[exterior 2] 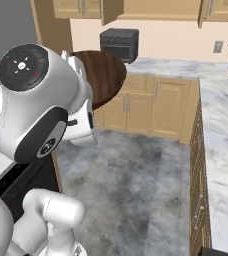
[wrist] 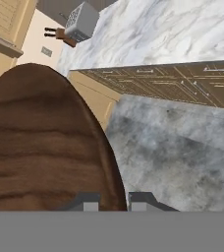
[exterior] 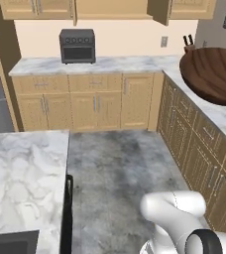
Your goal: Move the bowls from the cabinet to the plates on the dining table.
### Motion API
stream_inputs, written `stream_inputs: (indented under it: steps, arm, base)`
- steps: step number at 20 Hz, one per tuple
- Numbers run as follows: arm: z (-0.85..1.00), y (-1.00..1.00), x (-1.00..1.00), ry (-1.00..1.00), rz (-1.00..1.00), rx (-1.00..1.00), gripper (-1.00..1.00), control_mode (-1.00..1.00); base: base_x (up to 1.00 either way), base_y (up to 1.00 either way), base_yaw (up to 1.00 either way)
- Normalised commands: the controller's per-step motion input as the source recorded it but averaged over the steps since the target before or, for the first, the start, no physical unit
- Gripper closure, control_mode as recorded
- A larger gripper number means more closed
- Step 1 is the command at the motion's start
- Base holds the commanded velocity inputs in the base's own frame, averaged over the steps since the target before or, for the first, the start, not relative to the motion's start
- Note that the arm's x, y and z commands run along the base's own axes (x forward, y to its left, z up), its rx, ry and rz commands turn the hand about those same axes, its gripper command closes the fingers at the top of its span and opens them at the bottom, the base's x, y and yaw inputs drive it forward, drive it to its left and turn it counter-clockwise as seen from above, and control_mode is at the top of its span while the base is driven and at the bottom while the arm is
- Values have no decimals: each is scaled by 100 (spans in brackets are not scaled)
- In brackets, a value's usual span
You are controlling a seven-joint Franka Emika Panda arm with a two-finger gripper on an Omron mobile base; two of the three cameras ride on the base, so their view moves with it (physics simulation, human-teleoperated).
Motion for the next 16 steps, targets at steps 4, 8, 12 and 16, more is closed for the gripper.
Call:
stream_inputs:
  steps: [4,8,12,16]
  arm:
    - [0,0,0,0,0,0,100,100]
    - [0,0,0,0,0,0,100,100]
    - [0,0,0,0,0,0,100,100]
    - [0,0,0,0,0,0,100,100]
  base:
    - [-62,5,0]
    - [-62,1,0]
    - [-62,0,0]
    - [-62,1,0]
